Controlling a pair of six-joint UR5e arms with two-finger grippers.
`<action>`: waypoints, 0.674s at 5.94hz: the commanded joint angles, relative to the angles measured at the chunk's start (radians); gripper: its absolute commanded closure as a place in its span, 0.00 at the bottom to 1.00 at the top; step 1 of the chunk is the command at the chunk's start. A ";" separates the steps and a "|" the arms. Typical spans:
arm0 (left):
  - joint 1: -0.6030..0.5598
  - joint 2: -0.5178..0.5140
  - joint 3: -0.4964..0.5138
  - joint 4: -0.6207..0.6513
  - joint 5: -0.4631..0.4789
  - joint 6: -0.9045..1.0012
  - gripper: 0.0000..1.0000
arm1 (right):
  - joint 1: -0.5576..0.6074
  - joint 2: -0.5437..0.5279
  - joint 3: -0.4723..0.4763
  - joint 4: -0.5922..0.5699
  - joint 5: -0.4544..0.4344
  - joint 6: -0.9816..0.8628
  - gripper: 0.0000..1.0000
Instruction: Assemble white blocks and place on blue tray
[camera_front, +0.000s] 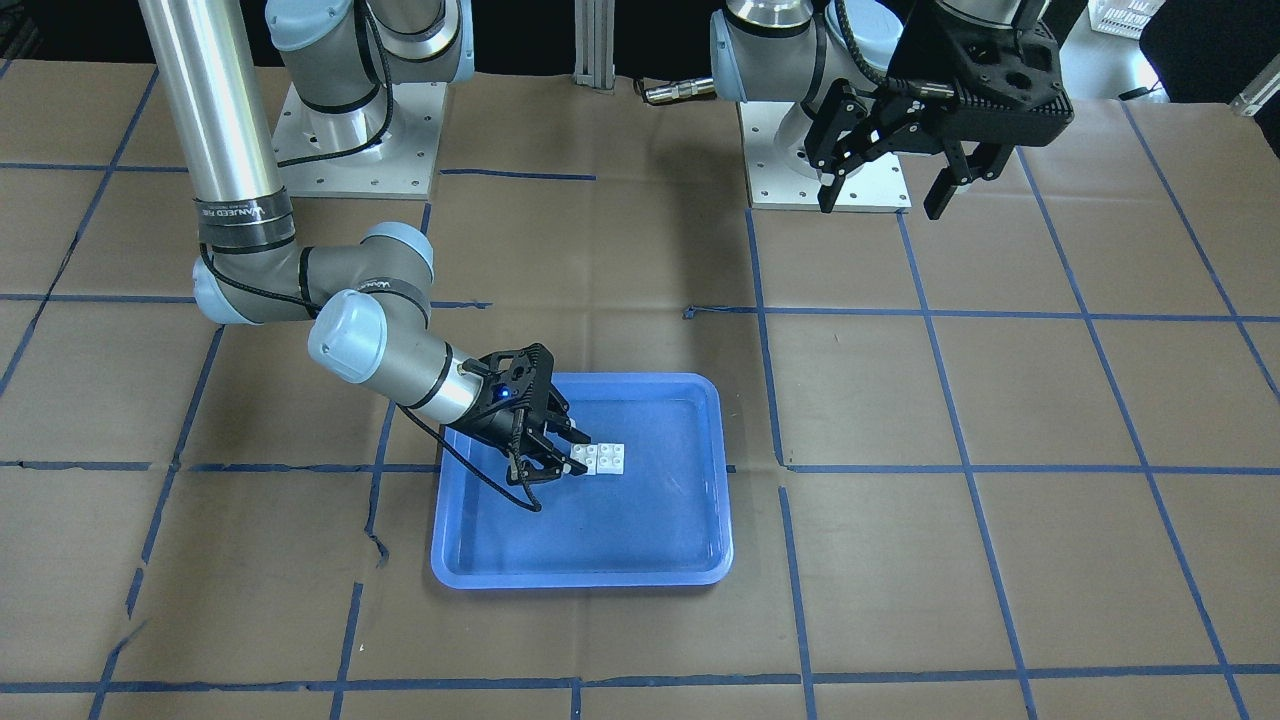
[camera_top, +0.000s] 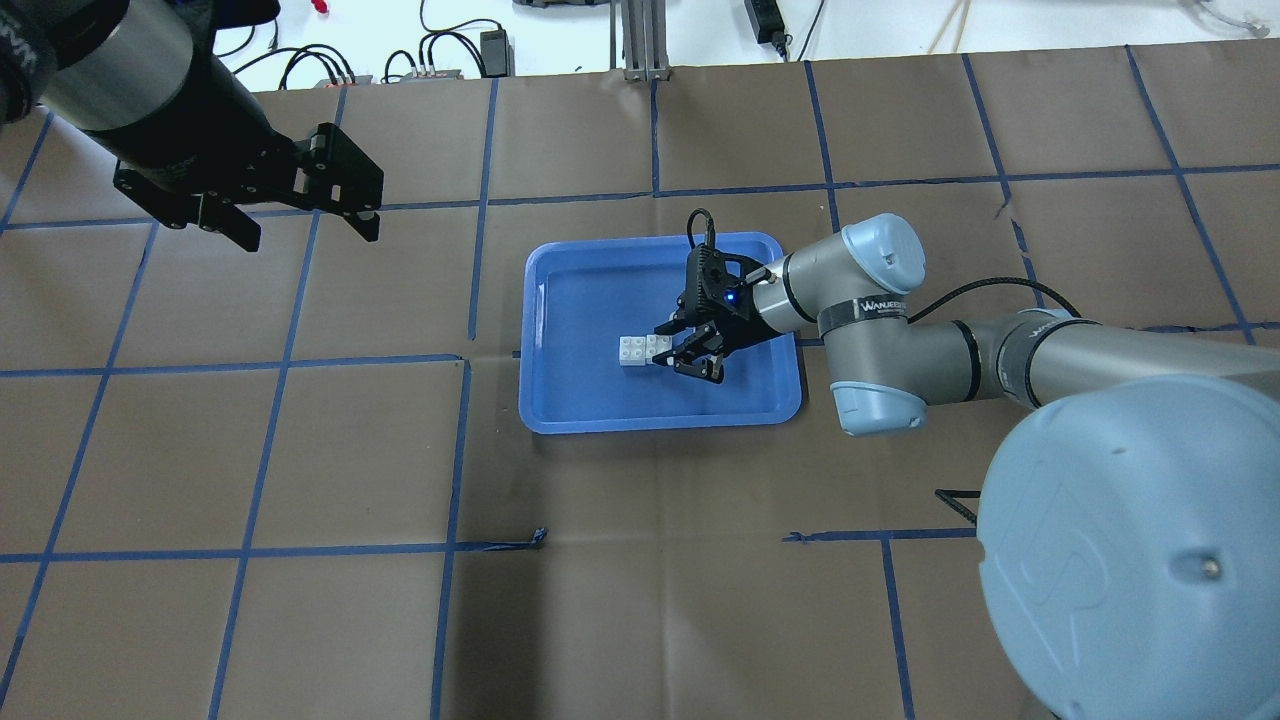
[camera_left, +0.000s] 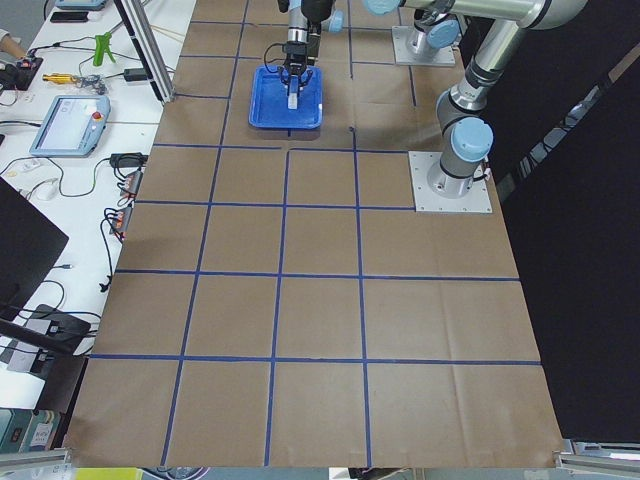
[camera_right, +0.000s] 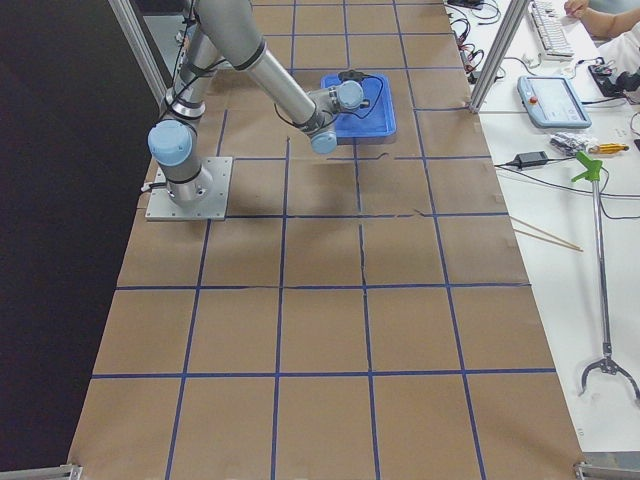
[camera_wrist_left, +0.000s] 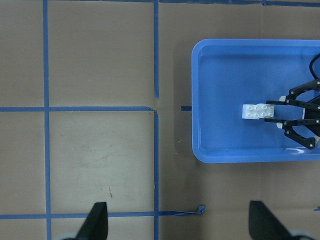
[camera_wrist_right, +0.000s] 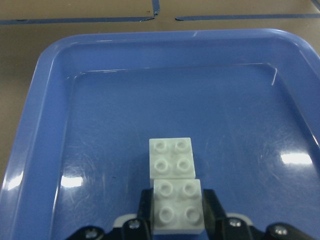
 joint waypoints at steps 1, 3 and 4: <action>0.000 0.000 0.000 0.000 -0.002 0.000 0.01 | 0.000 0.001 -0.002 -0.002 0.005 -0.001 0.18; 0.001 0.000 0.000 0.000 -0.002 0.000 0.01 | 0.000 0.000 -0.006 -0.003 0.005 0.001 0.01; 0.000 0.000 0.000 0.001 -0.002 0.000 0.01 | -0.002 -0.011 -0.012 -0.002 0.005 0.011 0.00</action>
